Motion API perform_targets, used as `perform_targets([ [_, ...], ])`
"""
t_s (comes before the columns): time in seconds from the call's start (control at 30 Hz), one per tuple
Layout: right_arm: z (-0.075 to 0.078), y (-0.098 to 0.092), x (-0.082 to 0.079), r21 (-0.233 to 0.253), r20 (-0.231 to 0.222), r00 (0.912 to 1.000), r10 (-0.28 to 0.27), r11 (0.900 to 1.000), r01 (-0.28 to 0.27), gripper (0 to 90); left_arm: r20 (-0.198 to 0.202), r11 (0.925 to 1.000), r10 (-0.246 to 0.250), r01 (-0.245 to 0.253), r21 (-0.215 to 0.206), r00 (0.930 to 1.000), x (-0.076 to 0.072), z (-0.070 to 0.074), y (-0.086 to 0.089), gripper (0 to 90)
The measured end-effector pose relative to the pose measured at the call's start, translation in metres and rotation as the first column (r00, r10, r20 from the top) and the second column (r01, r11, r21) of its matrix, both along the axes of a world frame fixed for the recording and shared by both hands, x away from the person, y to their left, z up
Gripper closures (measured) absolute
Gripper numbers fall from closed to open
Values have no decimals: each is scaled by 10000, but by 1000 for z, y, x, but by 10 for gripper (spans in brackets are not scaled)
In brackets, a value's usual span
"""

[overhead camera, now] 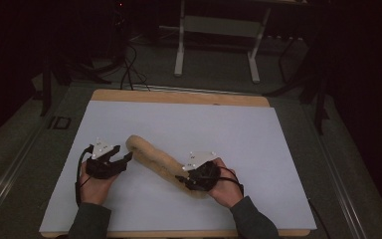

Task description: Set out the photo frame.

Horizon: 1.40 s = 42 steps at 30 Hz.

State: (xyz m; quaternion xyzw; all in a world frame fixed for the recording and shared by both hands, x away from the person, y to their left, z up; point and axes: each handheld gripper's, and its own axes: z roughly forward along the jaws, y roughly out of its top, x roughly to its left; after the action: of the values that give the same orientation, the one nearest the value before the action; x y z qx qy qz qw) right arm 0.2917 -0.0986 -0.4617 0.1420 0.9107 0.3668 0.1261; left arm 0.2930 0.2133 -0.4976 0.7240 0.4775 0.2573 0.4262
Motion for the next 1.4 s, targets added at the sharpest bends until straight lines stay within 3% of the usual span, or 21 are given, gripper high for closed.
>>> perform_targets([
  [0.33,0,-2,0,-78,103,9990,426,9991,-426,668,52,9951,-302,296,945,9995,12,-11,-10,451],
  [0.57,0,-4,0,-205,231,9968,760,9969,-755,667,425,9958,-675,647,644,9968,16,-11,-7,469],
  [0.67,0,-6,2,-154,139,9968,782,9968,-779,666,397,9955,-614,583,741,9973,18,-11,-6,534],
  [0.77,0,-6,3,-190,131,9965,826,9964,-823,665,362,9954,-383,350,895,9986,17,-11,-4,658],
  [0.83,0,-5,2,-231,134,9964,834,9963,-831,663,304,9956,-420,393,854,9987,18,-10,-3,692],
  [0.97,0,-5,3,-209,44,9966,820,9964,-819,650,361,9930,-304,260,1156,9989,17,-10,-6,716],
  [1.07,-1,-7,3,-111,-140,9981,592,9982,-593,595,301,9936,-294,259,1099,9991,17,-10,-6,719],
  [1.23,-1,-14,-1,-23,-270,9993,-271,9996,271,509,283,9938,-247,215,1095,9993,17,-10,-6,719],
  [1.4,-9,-23,-3,237,-698,9919,-1060,9939,1079,468,252,9939,-191,162,1093,9995,17,-10,-6,719],
])
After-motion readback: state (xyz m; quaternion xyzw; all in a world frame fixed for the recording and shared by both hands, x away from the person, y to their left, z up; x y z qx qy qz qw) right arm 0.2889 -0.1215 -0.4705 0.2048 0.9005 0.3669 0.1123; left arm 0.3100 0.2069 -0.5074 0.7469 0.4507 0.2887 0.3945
